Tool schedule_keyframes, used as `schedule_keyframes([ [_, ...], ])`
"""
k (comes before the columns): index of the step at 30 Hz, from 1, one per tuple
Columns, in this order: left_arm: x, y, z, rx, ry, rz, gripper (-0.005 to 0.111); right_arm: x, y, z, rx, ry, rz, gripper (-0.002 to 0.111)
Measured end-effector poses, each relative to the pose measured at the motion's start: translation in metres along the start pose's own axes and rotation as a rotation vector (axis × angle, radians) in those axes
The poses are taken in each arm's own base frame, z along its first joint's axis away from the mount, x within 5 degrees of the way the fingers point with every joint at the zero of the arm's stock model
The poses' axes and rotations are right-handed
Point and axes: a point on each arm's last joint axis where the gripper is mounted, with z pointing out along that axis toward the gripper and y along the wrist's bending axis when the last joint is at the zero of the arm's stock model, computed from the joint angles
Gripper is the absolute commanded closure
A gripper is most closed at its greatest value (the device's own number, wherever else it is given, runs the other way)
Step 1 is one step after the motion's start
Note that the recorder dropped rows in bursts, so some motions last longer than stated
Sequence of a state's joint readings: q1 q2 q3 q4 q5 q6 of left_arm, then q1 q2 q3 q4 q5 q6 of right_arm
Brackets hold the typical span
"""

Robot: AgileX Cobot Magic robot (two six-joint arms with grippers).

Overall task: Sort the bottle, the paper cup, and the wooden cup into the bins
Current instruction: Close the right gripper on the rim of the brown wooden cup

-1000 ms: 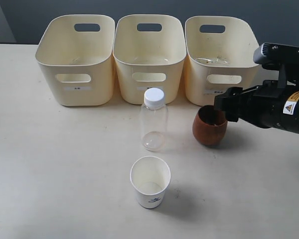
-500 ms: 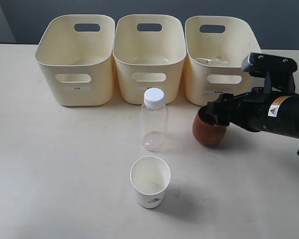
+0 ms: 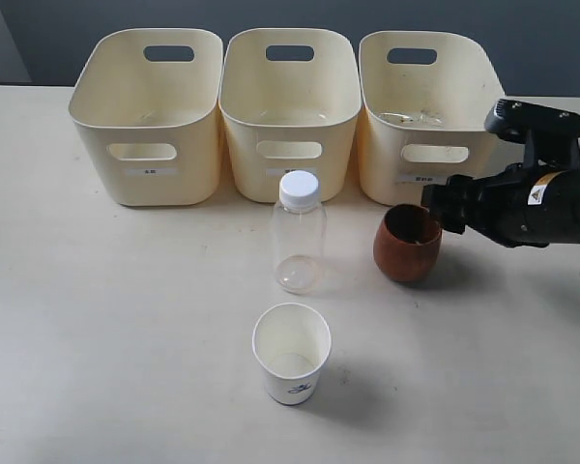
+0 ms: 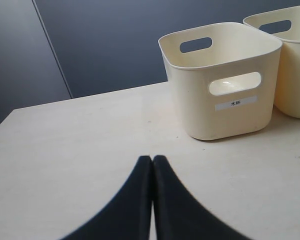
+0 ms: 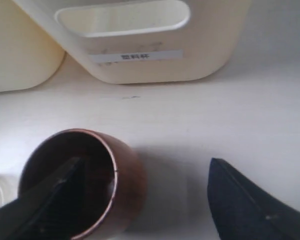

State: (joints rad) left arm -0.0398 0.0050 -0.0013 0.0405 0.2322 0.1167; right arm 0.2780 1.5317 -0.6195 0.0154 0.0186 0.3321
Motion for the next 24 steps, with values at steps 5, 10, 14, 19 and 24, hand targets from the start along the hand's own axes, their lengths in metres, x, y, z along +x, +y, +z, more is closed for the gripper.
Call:
schedule_keyframes([
  [5,0.000,0.000,0.000,0.000,0.000,0.000,0.107,0.002,-0.002,0.003,0.008,0.014,0.006,0.042],
  [10,0.000,0.000,0.000,0.000,0.000,0.000,0.107,0.002,-0.002,0.006,0.008,0.013,0.006,0.042],
  [14,0.000,0.000,0.000,0.000,0.000,0.000,0.107,0.005,-0.003,0.013,0.012,0.023,0.013,0.042],
  [19,0.000,0.000,0.000,0.000,0.000,0.000,0.107,0.008,-0.004,0.021,0.015,0.030,0.017,0.042],
  [24,0.000,0.000,0.000,0.000,0.000,0.000,0.107,0.011,-0.006,0.029,0.018,0.034,0.022,0.042],
])
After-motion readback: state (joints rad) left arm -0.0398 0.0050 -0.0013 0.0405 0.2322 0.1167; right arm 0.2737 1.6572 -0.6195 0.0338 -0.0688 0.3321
